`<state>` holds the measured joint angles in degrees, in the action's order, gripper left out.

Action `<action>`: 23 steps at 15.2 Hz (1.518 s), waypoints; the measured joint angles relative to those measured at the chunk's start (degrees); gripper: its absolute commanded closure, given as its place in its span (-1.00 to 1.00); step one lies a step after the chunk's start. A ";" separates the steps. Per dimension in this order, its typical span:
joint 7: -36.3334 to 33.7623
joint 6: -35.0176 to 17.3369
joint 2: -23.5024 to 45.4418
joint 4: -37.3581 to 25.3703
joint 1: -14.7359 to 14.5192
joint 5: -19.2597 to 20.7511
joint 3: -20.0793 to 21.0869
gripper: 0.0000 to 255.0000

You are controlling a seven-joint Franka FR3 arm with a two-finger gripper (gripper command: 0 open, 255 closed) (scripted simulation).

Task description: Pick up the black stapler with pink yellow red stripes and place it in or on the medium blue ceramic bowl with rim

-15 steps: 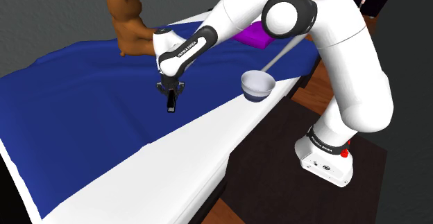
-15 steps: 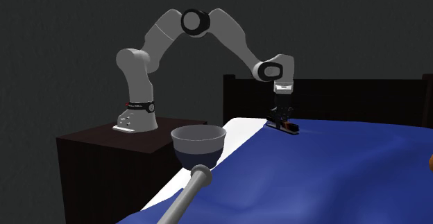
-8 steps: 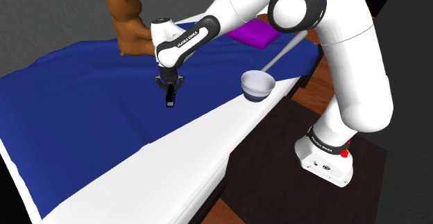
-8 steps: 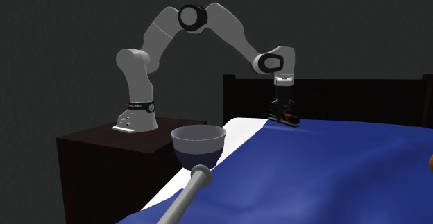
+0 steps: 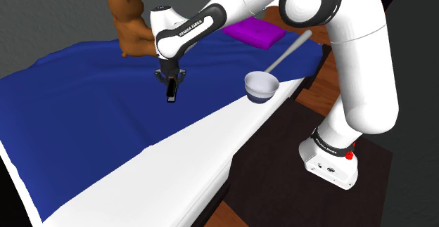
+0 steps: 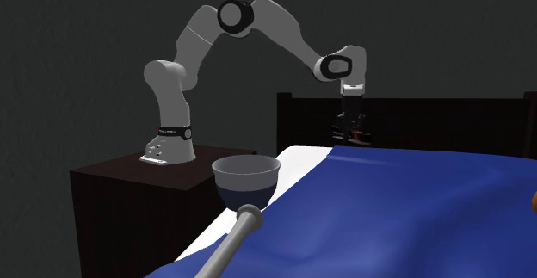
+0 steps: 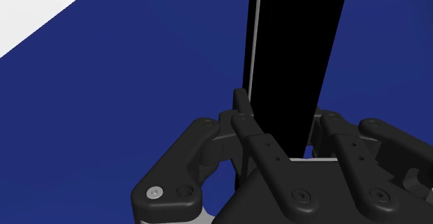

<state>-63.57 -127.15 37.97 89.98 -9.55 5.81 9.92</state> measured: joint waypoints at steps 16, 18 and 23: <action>3.68 2.14 -11.51 9.36 3.79 -1.99 0.41 1.00; 5.72 0.47 -15.04 14.49 5.59 -2.71 0.21 1.00; 11.12 -3.59 -22.72 26.20 9.62 -4.44 -0.66 1.00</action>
<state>-52.44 -130.74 15.25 116.18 0.07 1.37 9.26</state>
